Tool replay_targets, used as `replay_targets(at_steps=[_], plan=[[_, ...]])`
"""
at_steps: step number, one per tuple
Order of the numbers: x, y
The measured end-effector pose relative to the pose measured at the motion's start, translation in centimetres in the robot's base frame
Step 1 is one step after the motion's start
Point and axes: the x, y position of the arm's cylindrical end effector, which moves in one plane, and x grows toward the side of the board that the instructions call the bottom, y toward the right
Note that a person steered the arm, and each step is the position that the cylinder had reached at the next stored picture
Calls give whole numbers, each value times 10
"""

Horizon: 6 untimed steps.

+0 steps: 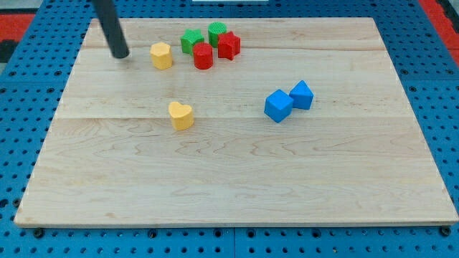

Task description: Move the yellow hexagon diagonal to the yellow heart

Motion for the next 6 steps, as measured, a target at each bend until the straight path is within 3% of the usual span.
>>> replay_targets(at_steps=[1,2,3,4,5,6], plan=[[8,36],[71,50],[93,87],[84,27],[39,40],[42,106]])
